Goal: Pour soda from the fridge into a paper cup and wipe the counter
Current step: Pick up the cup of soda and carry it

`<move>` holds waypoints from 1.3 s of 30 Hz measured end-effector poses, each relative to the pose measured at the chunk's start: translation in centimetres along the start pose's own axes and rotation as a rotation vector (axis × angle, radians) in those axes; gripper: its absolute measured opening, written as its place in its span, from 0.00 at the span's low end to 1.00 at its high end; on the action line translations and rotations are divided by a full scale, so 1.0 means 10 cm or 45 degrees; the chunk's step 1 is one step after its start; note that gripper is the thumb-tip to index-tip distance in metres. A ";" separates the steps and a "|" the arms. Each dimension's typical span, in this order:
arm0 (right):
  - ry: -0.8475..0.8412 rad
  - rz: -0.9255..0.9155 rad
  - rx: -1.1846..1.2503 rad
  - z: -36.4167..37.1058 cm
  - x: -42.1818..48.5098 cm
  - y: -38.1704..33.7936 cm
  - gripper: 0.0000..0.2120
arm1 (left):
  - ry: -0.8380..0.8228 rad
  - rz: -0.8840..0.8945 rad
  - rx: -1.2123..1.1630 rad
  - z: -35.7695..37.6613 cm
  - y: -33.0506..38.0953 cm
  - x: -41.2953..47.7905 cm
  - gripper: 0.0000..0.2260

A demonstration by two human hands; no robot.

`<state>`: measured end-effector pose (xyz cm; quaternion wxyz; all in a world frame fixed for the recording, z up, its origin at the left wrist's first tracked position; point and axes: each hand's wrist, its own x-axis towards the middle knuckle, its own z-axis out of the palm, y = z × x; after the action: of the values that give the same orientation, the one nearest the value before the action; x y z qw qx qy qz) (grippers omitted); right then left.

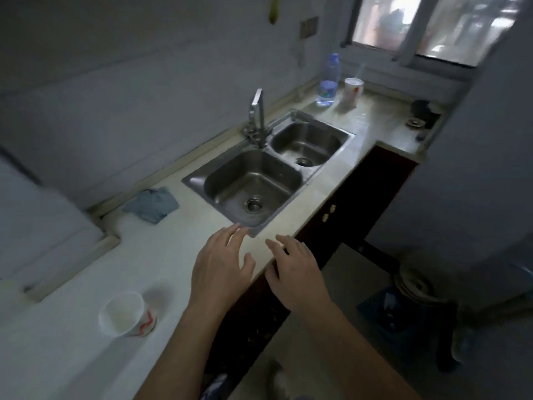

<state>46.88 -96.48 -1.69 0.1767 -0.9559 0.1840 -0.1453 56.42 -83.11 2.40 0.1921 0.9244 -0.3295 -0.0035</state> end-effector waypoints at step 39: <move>-0.623 -0.808 0.392 2.64 0.41 -1.14 0.25 | 0.153 -0.969 -0.774 0.49 -2.55 -1.37 0.38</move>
<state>63.02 -80.68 -19.94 0.3023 -0.9339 -0.1903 0.0128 60.53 -58.40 -12.93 0.4570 0.8798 0.0594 -0.1161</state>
